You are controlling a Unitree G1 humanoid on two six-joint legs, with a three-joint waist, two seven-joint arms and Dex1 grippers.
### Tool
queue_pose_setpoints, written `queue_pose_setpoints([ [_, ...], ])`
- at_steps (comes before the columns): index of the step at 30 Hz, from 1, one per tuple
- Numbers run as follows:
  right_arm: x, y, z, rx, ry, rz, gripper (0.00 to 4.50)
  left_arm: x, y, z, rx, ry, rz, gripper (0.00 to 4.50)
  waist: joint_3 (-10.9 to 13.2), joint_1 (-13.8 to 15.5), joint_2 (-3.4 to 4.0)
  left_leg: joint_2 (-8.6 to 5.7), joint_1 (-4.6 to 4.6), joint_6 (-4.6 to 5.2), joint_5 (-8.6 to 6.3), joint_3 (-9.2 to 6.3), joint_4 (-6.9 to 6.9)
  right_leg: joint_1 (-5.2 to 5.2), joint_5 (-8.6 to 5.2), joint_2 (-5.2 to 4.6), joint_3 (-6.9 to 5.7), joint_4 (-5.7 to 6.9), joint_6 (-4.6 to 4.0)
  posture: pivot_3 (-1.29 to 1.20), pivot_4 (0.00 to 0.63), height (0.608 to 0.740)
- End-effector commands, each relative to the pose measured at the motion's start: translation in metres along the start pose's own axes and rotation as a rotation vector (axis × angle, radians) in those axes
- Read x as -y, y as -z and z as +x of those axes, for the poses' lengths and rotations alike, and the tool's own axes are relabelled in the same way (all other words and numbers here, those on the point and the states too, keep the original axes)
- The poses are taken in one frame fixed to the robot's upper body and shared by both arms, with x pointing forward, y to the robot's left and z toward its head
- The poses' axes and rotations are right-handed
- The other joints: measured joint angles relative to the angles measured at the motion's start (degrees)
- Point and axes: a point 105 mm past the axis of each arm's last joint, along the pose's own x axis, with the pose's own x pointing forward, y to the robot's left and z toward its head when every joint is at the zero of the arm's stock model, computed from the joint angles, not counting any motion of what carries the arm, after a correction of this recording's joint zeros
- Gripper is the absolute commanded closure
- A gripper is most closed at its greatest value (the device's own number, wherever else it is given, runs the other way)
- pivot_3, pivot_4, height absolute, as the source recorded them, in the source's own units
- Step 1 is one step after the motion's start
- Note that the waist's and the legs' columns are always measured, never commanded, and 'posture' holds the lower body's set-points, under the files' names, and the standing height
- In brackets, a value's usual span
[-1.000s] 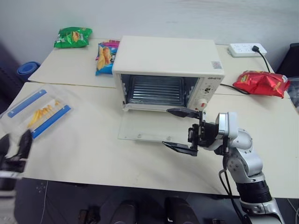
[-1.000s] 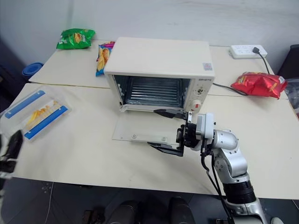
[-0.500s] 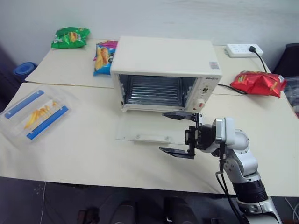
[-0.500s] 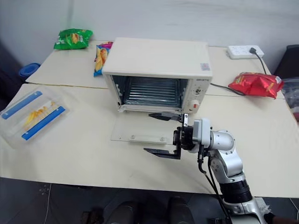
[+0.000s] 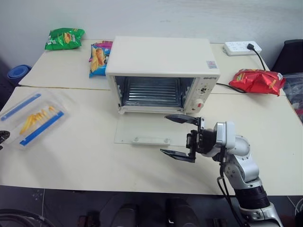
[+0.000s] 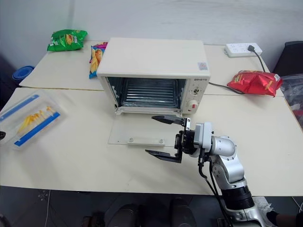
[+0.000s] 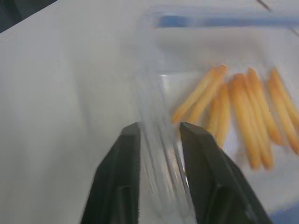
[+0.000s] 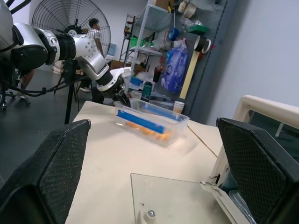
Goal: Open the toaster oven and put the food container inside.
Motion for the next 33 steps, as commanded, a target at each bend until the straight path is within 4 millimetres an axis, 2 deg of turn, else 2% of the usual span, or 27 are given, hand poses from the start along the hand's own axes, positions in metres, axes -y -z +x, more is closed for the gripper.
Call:
queue_pose_setpoints([
  [1,0.001,-0.009,0.0,0.012,0.007,-0.044,0.0,-0.007,-0.007,-0.001,0.012,-0.029,0.022,4.29,0.0,0.0,0.01,0.0,0.0,0.0,0.0,0.0,0.0,-0.01,0.0,0.0,0.0,0.0,0.0,0.0,0.15,0.74],
  [5,0.003,-0.008,-0.002,0.0,0.018,-0.042,0.0,0.007,-0.036,-0.01,0.102,0.043,0.057,4.36,0.0,0.1,-0.05,0.01,-0.03,-0.02,0.01,-0.01,0.05,-0.02,0.0,0.0,-0.02,0.04,0.0,0.0,0.15,0.74],
  [7,0.003,-0.007,-0.005,-0.013,0.022,-0.04,0.0,0.017,-0.051,-0.02,0.118,0.077,0.174,4.36,0.0,0.1,-0.34,0.01,-0.08,-0.02,0.01,-0.02,0.08,-0.03,0.0,0.0,-0.03,0.04,0.0,0.0,0.15,0.74],
  [10,0.005,-0.006,-0.01,-0.041,0.029,-0.04,0.0,0.042,-0.058,-0.031,0.096,0.156,0.285,4.36,0.0,0.1,-0.48,0.02,-0.1,-0.02,0.0,-0.03,0.06,-0.04,0.0,0.0,-0.02,0.02,0.0,0.0,0.15,0.74],
  [12,0.005,-0.004,-0.015,-0.063,0.037,-0.042,0.0,0.06,-0.056,-0.035,0.069,0.206,0.334,4.36,0.0,0.2,-0.46,0.01,-0.11,0.01,-0.02,-0.02,0.06,-0.03,0.0,-0.04,0.01,0.0,0.0,0.0,0.15,0.74],
  [13,0.006,-0.003,-0.018,-0.075,0.047,-0.044,0.0,0.07,-0.052,-0.037,0.046,0.24,0.356,4.36,0.1,0.4,-0.42,0.0,-0.11,0.03,-0.03,-0.04,0.06,-0.01,0.0,-0.05,0.01,0.0,0.0,0.0,0.15,0.74],
  [16,0.01,0.002,-0.038,-0.142,0.116,-0.048,0.0,0.123,-0.025,-0.041,-0.036,0.405,0.434,4.36,0.1,1.0,-0.3,-0.02,-0.11,0.04,-0.03,-0.06,0.07,0.02,0.0,-0.06,0.04,0.0,0.0,0.0,0.15,0.74],
  [18,0.009,0.005,-0.049,-0.181,0.151,-0.046,0.0,0.147,-0.007,-0.044,-0.081,0.475,0.479,4.36,0.2,1.5,-0.26,-0.03,-0.11,0.05,-0.04,-0.06,0.12,0.04,0.0,-0.06,0.06,0.01,0.0,0.0,0.15,0.74],
  [21,0.003,0.008,-0.068,-0.239,0.2,-0.039,0.0,0.187,0.032,-0.059,-0.186,0.627,0.561,4.36,0.2,1.5,-0.27,-0.02,-0.13,0.05,-0.04,-0.07,0.15,0.04,0.0,-0.04,0.07,0.02,0.0,0.0,0.15,0.74],
  [24,-0.001,0.007,-0.077,-0.261,0.243,-0.037,0.0,0.212,0.053,-0.065,-0.224,0.706,0.576,4.36,0.2,1.4,-0.28,-0.01,-0.14,0.05,-0.04,-0.05,0.2,0.03,0.0,0.0,0.08,0.03,0.01,0.0,0.15,0.74],
  [27,-0.005,0.007,-0.083,-0.274,0.288,-0.045,0.0,0.246,0.08,-0.068,-0.248,0.812,0.605,4.36,0.2,1.2,-0.23,0.03,-0.11,-0.06,0.03,0.04,0.21,0.03,0.0,0.08,0.11,0.02,0.01,0.0,0.15,0.74],
  [29,-0.008,0.007,-0.085,-0.277,0.314,-0.05,0.0,0.265,0.09,-0.068,-0.238,0.856,0.582,4.36,0.2,1.6,-0.22,0.03,-0.07,-0.1,0.06,0.02,0.25,0.06,0.0,0.08,0.09,0.05,0.01,0.0,0.15,0.74],
  [33,-0.013,0.008,-0.087,-0.283,0.337,-0.055,0.0,0.288,0.104,-0.066,-0.252,0.893,0.567,4.36,0.2,1.5,-0.23,0.03,-0.07,-0.12,0.09,0.01,0.3,0.08,0.0,0.1,0.09,0.06,0.02,0.0,0.15,0.74],
])
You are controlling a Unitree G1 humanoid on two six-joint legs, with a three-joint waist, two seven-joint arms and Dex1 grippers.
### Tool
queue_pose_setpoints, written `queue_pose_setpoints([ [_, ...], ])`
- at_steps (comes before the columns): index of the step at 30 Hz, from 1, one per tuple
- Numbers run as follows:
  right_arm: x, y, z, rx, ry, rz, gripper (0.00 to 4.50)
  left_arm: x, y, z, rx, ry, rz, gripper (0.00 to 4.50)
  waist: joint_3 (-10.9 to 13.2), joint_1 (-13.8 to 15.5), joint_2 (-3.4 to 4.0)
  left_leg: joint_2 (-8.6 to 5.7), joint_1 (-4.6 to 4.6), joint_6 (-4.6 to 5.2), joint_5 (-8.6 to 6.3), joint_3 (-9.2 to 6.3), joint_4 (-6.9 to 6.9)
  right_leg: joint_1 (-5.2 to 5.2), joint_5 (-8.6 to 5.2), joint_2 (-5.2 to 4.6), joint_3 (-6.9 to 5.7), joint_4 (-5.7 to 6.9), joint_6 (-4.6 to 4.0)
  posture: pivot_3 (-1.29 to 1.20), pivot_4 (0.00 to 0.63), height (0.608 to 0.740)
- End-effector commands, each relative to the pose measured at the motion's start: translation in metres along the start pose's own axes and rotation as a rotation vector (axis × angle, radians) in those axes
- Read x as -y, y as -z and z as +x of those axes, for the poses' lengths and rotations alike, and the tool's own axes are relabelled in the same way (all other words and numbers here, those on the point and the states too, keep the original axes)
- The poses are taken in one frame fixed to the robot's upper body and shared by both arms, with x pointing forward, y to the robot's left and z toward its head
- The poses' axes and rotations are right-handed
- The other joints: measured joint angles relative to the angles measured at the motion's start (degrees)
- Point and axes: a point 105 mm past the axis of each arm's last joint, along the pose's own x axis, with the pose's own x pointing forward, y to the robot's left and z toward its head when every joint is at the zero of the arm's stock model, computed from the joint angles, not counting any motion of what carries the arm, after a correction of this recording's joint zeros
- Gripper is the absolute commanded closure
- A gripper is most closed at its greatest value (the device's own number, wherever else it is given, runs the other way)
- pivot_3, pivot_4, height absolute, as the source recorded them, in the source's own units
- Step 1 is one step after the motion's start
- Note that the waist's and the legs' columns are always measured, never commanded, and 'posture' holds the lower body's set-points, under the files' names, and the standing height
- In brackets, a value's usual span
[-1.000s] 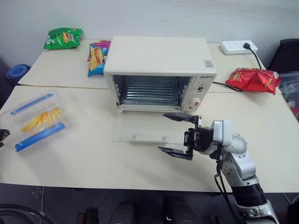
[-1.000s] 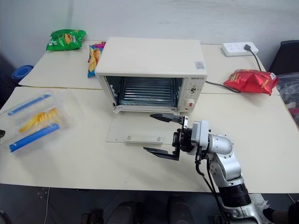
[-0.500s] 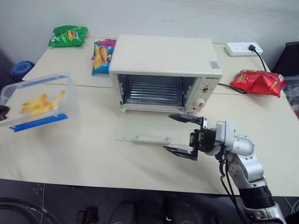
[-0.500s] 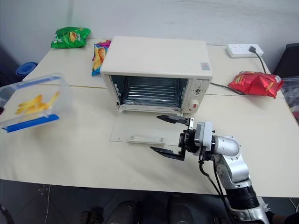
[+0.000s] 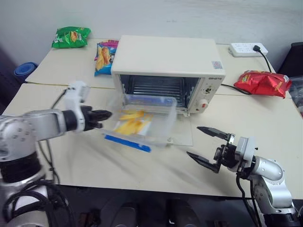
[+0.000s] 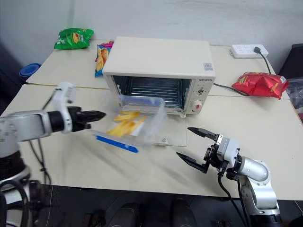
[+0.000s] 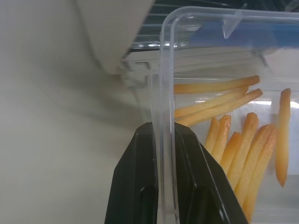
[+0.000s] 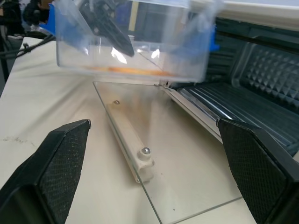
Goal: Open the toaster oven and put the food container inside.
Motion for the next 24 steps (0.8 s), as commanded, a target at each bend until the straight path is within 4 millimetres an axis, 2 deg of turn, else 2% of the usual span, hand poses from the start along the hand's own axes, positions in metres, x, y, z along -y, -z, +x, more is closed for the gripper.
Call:
queue_pose_setpoints([
  [1,-0.003,-0.01,0.0,0.033,0.024,-0.048,0.0,0.012,-0.011,0.009,0.038,-0.002,0.039,4.36,0.0,0.0,0.0,0.0,0.01,-0.01,0.01,-0.01,-0.01,-0.01,0.0,0.01,-0.02,0.01,0.0,0.0,0.15,0.74],
  [2,-0.004,-0.01,0.0,0.034,0.032,-0.047,0.0,0.011,-0.011,0.014,0.042,-0.03,0.028,4.36,0.0,0.1,0.0,0.0,0.01,-0.03,0.02,-0.01,-0.02,-0.01,0.0,0.01,-0.02,-0.01,0.0,0.0,0.15,0.74],
  [4,-0.006,-0.011,-0.001,0.037,0.047,-0.046,0.0,0.011,-0.012,0.02,0.044,-0.055,0.019,3.63,0.0,0.2,0.0,-0.01,0.02,-0.03,0.02,-0.01,0.0,0.01,0.0,0.01,-0.02,-0.01,0.0,0.0,0.15,0.74],
  [8,-0.008,-0.012,-0.002,0.038,0.069,-0.044,0.0,0.015,-0.015,0.022,0.056,-0.047,0.032,2.48,0.0,0.0,0.01,-0.01,0.02,-0.05,0.03,-0.01,0.0,0.01,0.0,0.03,-0.03,-0.01,0.0,0.0,0.15,0.74],
  [12,-0.005,-0.013,-0.006,0.033,0.133,-0.016,0.0,0.022,-0.037,0.014,0.198,0.046,0.017,1.36,0.0,0.2,0.0,0.0,0.03,-0.08,0.05,-0.02,0.0,0.01,0.0,0.03,-0.04,-0.02,0.0,0.0,0.15,0.74],
  [14,0.001,-0.013,-0.009,0.004,0.183,0.028,0.0,0.029,-0.048,0.0,0.28,0.15,0.049,1.36,0.0,0.2,0.01,-0.01,0.02,-0.08,0.05,-0.02,0.02,0.03,0.0,0.03,-0.05,-0.04,0.0,0.0,0.15,0.74],
  [17,-0.004,-0.021,-0.007,-0.024,0.13,0.119,0.0,0.024,-0.041,-0.019,0.262,0.225,0.186,1.36,0.0,-0.2,0.09,0.0,0.05,-0.11,0.06,-0.05,-0.03,0.01,0.0,0.04,-0.02,-0.04,0.0,0.0,0.15,0.74],
  [18,-0.01,-0.023,-0.006,-0.042,0.082,0.157,0.18,0.022,-0.037,-0.026,0.252,0.262,0.232,1.33,0.0,-0.5,0.18,-0.01,0.14,-0.13,0.05,-0.08,-0.08,0.0,-0.01,0.1,0.06,-0.05,-0.01,0.0,0.15,0.74],
  [20,-0.029,-0.022,-0.005,-0.123,-0.055,0.249,0.61,0.019,-0.025,-0.042,0.218,0.365,0.349,1.75,0.0,-0.4,0.29,-0.01,0.19,-0.15,0.04,-0.14,-0.16,0.0,-0.03,0.14,0.09,-0.14,-0.04,0.0,0.15,0.74],
  [21,-0.037,-0.021,-0.006,-0.168,-0.108,0.269,0.98,0.016,-0.019,-0.049,0.208,0.403,0.397,1.97,0.0,-0.1,0.31,-0.01,0.18,-0.16,0.04,-0.15,-0.16,0.0,-0.05,0.13,0.08,-0.3,-0.09,0.0,0.15,0.74],
  [23,-0.057,-0.018,-0.004,-0.256,-0.228,0.302,1.61,0.007,0.007,-0.059,0.131,0.506,0.589,2.53,0.0,0.1,0.35,0.02,0.17,-0.16,0.04,-0.21,-0.15,0.06,-0.06,0.12,0.05,-0.46,-0.12,0.0,0.15,0.74],
  [24,-0.062,-0.016,-0.002,-0.277,-0.25,0.312,2.08,0.001,0.022,-0.06,0.059,0.534,0.664,2.95,0.0,0.1,0.34,0.01,0.22,-0.15,0.03,-0.21,-0.17,0.13,-0.07,0.07,0.05,-0.55,-0.13,0.0,0.15,0.74],
])
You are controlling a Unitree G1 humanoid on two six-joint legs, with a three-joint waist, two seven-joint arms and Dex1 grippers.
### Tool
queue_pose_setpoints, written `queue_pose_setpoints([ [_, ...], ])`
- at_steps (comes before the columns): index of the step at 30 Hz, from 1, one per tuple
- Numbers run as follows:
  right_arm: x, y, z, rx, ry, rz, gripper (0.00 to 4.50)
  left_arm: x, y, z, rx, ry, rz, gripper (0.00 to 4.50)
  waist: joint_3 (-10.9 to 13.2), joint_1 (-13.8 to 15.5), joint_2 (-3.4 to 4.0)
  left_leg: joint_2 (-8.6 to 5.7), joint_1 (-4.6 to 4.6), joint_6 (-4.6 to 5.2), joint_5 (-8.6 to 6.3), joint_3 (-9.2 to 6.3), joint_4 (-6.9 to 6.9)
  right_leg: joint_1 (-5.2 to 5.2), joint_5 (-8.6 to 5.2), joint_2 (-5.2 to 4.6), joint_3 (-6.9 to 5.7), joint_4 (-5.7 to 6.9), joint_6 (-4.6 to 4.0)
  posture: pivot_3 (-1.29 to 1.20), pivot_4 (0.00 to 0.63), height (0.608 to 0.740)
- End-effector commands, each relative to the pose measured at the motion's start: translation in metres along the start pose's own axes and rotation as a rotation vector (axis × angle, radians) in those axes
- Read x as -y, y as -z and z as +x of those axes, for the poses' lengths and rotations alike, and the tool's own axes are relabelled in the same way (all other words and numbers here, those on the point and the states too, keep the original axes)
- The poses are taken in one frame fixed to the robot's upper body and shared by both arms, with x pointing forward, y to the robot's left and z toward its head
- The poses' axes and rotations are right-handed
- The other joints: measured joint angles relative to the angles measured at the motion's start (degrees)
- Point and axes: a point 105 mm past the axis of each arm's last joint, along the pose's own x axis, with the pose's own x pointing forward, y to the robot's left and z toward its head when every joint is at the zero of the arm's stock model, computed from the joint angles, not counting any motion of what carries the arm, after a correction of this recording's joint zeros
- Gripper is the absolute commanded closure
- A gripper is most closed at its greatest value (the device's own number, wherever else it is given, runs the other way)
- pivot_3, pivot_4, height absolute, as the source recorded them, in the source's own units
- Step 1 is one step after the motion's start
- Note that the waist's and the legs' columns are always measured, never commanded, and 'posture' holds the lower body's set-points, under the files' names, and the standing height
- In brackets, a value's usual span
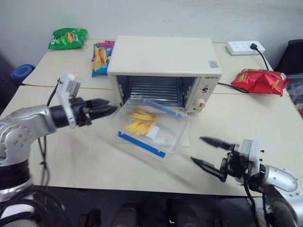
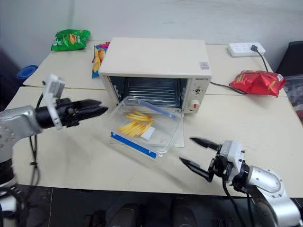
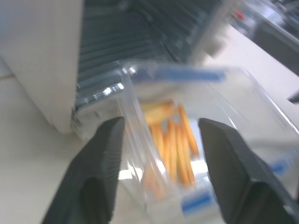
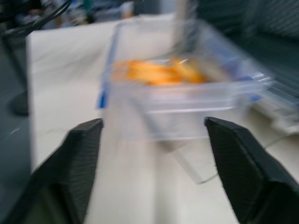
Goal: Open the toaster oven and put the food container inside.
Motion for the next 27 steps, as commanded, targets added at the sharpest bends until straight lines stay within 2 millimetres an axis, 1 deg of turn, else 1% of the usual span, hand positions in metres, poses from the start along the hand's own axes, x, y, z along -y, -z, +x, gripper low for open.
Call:
queue_pose_setpoints([
  [1,-0.018,-0.001,0.014,-0.023,-0.097,0.023,2.29,0.013,0.029,-0.008,-0.158,0.18,0.22,3.12,0.0,0.3,-0.02,0.0,0.0,0.0,0.0,-0.02,-0.01,0.02,0.0,0.0,-0.01,-0.03,-0.01,0.0,0.15,0.74],
  [4,-0.018,0.004,0.034,-0.034,-0.112,0.009,3.14,0.017,0.064,-0.002,-0.24,0.262,0.273,3.91,0.0,0.4,0.05,-0.05,-0.04,0.1,-0.04,-0.14,-0.02,0.08,0.01,-0.12,-0.06,-0.13,-0.03,0.0,0.15,0.74],
  [5,-0.015,0.006,0.042,-0.037,-0.107,-0.007,3.53,0.019,0.071,0.004,-0.228,0.277,0.283,4.24,0.0,0.5,0.03,-0.06,-0.12,0.13,-0.05,-0.14,-0.01,0.04,0.01,-0.14,-0.07,-0.12,-0.03,0.0,0.15,0.74],
  [6,-0.01,0.005,0.048,-0.032,-0.096,-0.022,3.78,0.02,0.076,0.012,-0.207,0.284,0.273,4.46,0.0,0.5,0.03,-0.05,-0.14,0.14,-0.05,-0.17,0.0,0.02,0.02,-0.13,-0.09,-0.13,-0.02,0.0,0.15,0.74],
  [8,0.002,0.0,0.06,-0.009,-0.045,-0.024,4.42,0.02,0.078,0.03,-0.144,0.266,0.281,4.5,0.0,0.6,0.03,-0.06,-0.25,0.19,-0.07,-0.16,0.06,-0.05,0.03,-0.13,-0.09,-0.08,0.0,0.0,0.15,0.74],
  [10,0.015,-0.01,0.067,0.031,-0.002,-0.036,4.46,0.015,0.071,0.05,-0.066,0.207,0.28,4.5,0.0,0.7,0.01,-0.07,-0.28,0.2,-0.08,-0.17,0.11,-0.07,0.04,-0.12,-0.11,-0.04,0.01,0.0,0.15,0.74],
  [12,0.031,-0.018,0.07,0.037,0.058,-0.084,4.46,0.015,0.052,0.07,0.079,0.15,0.207,4.5,0.0,1.0,0.0,-0.09,-0.32,0.21,-0.07,-0.18,0.17,-0.09,0.06,-0.11,-0.14,-0.02,0.06,0.0,0.15,0.74],
  [13,0.042,-0.021,0.07,0.033,0.097,-0.116,4.46,0.014,0.043,0.079,0.132,0.128,0.202,4.5,0.0,1.1,-0.01,-0.12,-0.34,0.22,-0.07,-0.18,0.2,-0.11,0.07,-0.1,-0.14,0.03,0.08,0.0,0.15,0.74],
  [15,0.063,-0.027,0.071,0.026,0.167,-0.17,4.46,0.01,0.038,0.093,0.152,0.072,0.195,4.5,0.0,1.1,-0.03,-0.16,-0.33,0.23,-0.07,-0.17,0.22,-0.11,0.09,-0.1,-0.14,0.07,0.11,0.0,0.15,0.74],
  [17,0.082,-0.033,0.074,0.034,0.228,-0.198,4.46,0.0,0.034,0.103,0.172,-0.006,0.176,4.5,0.0,0.9,-0.04,-0.18,-0.3,0.23,-0.06,-0.16,0.23,-0.11,0.09,-0.09,-0.15,0.11,0.12,0.0,0.15,0.74],
  [19,0.099,-0.037,0.078,0.037,0.273,-0.237,4.46,-0.009,0.034,0.111,0.167,-0.07,0.183,4.5,0.0,0.6,-0.04,-0.18,-0.3,0.22,-0.03,-0.12,0.22,-0.15,0.09,-0.07,-0.15,0.24,0.12,0.0,0.15,0.74],
  [20,0.105,-0.038,0.081,0.042,0.285,-0.245,4.46,-0.011,0.035,0.116,0.17,-0.083,0.186,4.5,0.0,0.4,-0.04,-0.18,-0.29,0.21,-0.02,-0.12,0.21,-0.17,0.09,-0.06,-0.15,0.45,0.12,0.0,0.15,0.74],
  [22,0.118,-0.041,0.087,0.057,0.32,-0.26,4.46,-0.015,0.036,0.123,0.172,-0.11,0.195,4.5,0.0,-0.1,-0.03,-0.18,-0.29,0.21,-0.02,-0.11,0.2,-0.18,0.09,-0.06,-0.16,0.47,0.12,0.0,0.15,0.74],
  [25,0.135,-0.047,0.102,0.086,0.374,-0.279,4.46,-0.035,0.032,0.135,0.192,-0.243,0.209,4.5,0.0,-0.1,-0.04,-0.19,-0.29,0.21,-0.01,-0.07,0.21,-0.21,0.09,-0.05,-0.19,0.51,0.12,0.0,0.15,0.74],
  [27,0.142,-0.046,0.11,0.095,0.398,-0.273,4.46,-0.047,0.026,0.142,0.212,-0.311,0.22,4.5,0.0,-0.1,-0.04,-0.2,-0.31,0.2,0.03,-0.07,0.27,-0.23,0.09,-0.05,-0.25,0.55,0.12,0.0,0.15,0.74],
])
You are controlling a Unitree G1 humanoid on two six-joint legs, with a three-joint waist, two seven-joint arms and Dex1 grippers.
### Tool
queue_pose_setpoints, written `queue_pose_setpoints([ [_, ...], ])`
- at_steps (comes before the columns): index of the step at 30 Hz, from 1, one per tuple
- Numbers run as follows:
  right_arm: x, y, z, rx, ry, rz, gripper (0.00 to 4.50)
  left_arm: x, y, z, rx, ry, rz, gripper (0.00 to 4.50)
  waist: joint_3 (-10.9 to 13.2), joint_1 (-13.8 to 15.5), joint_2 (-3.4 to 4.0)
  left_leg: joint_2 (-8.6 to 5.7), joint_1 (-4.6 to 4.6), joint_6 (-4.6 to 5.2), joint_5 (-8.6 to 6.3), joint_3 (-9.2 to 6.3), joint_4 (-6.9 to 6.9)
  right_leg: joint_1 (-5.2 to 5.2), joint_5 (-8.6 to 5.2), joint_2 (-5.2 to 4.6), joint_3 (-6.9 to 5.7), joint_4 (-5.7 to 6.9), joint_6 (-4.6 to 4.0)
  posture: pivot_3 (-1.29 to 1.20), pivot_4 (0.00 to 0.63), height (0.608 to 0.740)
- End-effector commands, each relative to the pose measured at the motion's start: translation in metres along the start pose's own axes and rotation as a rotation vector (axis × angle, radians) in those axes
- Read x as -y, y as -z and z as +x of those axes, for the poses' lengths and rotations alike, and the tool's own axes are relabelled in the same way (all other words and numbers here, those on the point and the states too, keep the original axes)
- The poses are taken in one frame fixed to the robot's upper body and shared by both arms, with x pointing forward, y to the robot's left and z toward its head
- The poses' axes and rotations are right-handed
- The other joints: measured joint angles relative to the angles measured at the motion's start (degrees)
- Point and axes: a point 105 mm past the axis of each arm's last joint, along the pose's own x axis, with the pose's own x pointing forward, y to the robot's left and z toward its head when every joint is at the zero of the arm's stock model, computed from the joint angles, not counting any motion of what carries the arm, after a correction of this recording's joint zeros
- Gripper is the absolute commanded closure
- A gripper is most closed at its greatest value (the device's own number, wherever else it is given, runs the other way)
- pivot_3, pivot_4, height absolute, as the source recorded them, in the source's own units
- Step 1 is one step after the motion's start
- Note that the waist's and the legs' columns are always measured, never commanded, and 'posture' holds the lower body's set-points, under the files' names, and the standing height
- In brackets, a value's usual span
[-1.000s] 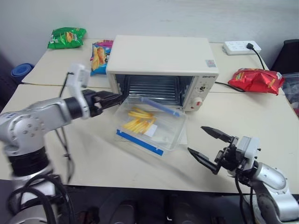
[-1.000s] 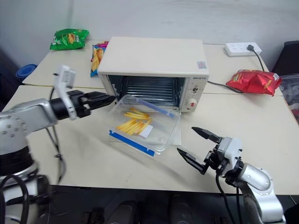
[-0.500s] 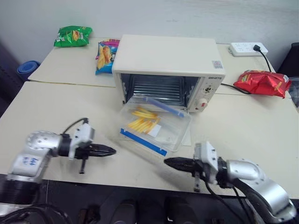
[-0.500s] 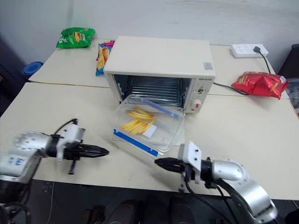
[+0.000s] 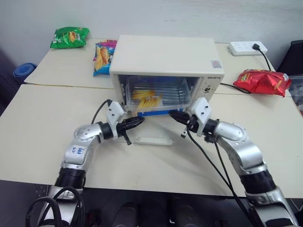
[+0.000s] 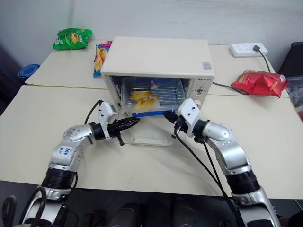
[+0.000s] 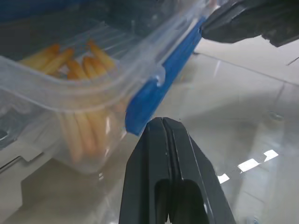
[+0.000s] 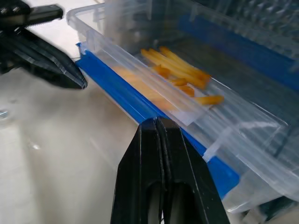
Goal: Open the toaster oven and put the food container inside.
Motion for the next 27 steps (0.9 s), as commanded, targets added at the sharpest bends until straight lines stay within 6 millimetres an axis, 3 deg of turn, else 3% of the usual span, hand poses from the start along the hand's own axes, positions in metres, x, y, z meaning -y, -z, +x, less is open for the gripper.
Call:
queue_pose_setpoints([
  [1,0.008,-0.006,0.014,0.049,0.063,-0.029,4.46,-0.022,-0.012,0.012,0.036,-0.135,0.065,4.5,0.0,0.0,0.0,0.0,0.0,0.0,0.0,0.0,0.01,0.0,0.0,0.0,0.0,0.02,0.0,0.0,0.15,0.74],
  [5,0.0,-0.013,0.015,0.095,0.029,0.054,4.46,-0.033,-0.015,0.009,0.056,-0.161,0.038,4.5,0.0,-0.1,0.0,-0.04,-0.01,0.0,0.0,0.01,-0.02,-0.08,0.0,-0.03,-0.03,0.1,0.0,0.0,0.15,0.74],
  [9,-0.01,-0.023,-0.025,0.113,-0.082,0.169,4.46,-0.023,-0.017,-0.036,0.083,0.009,0.018,4.5,0.0,-0.3,0.0,-0.04,-0.06,-0.01,0.0,-0.02,-0.1,-0.2,0.0,-0.07,-0.08,0.15,0.0,0.0,0.15,0.74],
  [13,-0.006,-0.012,-0.067,0.039,-0.155,0.153,4.5,-0.011,-0.024,-0.09,0.106,0.162,0.096,3.42,0.0,-0.4,0.01,-0.05,-0.08,0.0,-0.02,-0.05,-0.13,-0.24,0.0,-0.1,-0.03,0.04,0.0,0.0,0.15,0.74],
  [15,0.001,0.005,-0.085,-0.042,-0.165,0.108,4.5,-0.011,-0.023,-0.114,0.065,0.193,0.196,2.87,0.0,-0.2,0.0,-0.02,-0.01,0.0,-0.02,-0.06,-0.06,-0.09,0.0,-0.1,-0.05,-0.22,-0.01,0.0,0.15,0.74],
  [19,0.005,0.055,-0.114,-0.204,-0.251,0.036,4.5,0.002,-0.028,-0.154,-0.019,0.353,0.134,1.73,0.0,0.0,0.01,0.0,0.31,0.04,-0.04,-0.06,-0.14,0.24,0.0,-0.11,-0.02,-0.4,-0.01,0.0,0.15,0.74],
  [22,0.001,0.076,-0.111,-0.223,-0.285,0.066,4.5,0.01,-0.031,-0.165,-0.101,0.451,0.104,0.84,0.0,-0.1,0.06,0.0,0.25,0.1,-0.07,-0.06,-0.19,0.17,0.0,-0.15,0.01,-0.44,-0.02,0.0,0.15,0.74],
  [25,-0.011,0.087,-0.101,-0.213,-0.348,0.067,4.5,0.012,-0.042,-0.161,-0.058,0.473,0.098,0.02,0.0,-0.2,0.06,0.01,0.22,0.09,-0.07,-0.06,-0.18,0.15,0.0,-0.13,0.0,-0.45,-0.01,0.0,0.15,0.74],
  [27,-0.017,0.079,-0.088,-0.127,-0.359,0.081,4.5,0.012,-0.051,-0.156,0.04,0.45,0.069,0.02,0.0,-0.2,0.06,0.02,0.23,0.08,-0.06,-0.06,-0.18,0.15,0.0,-0.12,-0.01,-0.43,-0.01,0.0,0.15,0.74],
])
